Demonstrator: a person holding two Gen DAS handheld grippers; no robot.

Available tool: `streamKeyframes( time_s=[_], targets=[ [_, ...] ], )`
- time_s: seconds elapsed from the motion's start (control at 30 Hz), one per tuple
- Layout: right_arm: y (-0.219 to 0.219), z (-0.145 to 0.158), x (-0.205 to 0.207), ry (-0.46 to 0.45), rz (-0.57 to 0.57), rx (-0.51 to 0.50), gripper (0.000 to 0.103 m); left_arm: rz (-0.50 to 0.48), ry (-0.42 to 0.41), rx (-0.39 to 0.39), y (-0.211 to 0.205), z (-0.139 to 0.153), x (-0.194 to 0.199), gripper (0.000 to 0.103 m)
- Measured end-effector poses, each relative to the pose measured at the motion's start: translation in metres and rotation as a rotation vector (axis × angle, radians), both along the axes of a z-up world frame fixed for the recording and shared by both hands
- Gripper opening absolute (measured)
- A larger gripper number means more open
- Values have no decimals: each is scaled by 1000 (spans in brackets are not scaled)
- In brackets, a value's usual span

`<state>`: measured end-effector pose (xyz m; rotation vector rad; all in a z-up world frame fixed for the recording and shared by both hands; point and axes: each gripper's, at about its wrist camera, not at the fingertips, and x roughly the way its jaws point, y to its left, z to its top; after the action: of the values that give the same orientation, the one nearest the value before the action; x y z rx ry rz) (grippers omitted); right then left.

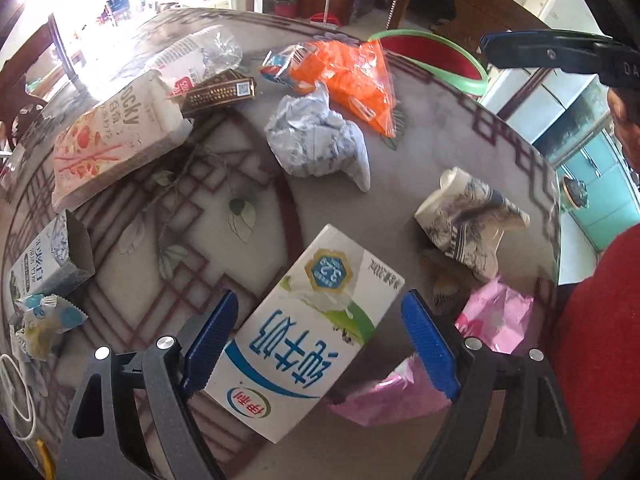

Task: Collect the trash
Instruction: 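Grasp the white milk carton with the left tool while the right tool grasps the paper cup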

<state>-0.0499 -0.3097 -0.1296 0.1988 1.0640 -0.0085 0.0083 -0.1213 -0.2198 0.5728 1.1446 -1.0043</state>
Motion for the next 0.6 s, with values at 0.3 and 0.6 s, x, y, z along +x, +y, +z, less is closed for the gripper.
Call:
streamKeyframes(
  time_s=[0.3, 0.6],
  targets=[
    [35, -61, -4, 229, 48, 128, 63, 31, 55, -45, 1, -13, 5, 69],
    [47, -77, -10, 273, 59, 166, 63, 255, 95, -195, 24, -3, 11, 56]
  ],
)
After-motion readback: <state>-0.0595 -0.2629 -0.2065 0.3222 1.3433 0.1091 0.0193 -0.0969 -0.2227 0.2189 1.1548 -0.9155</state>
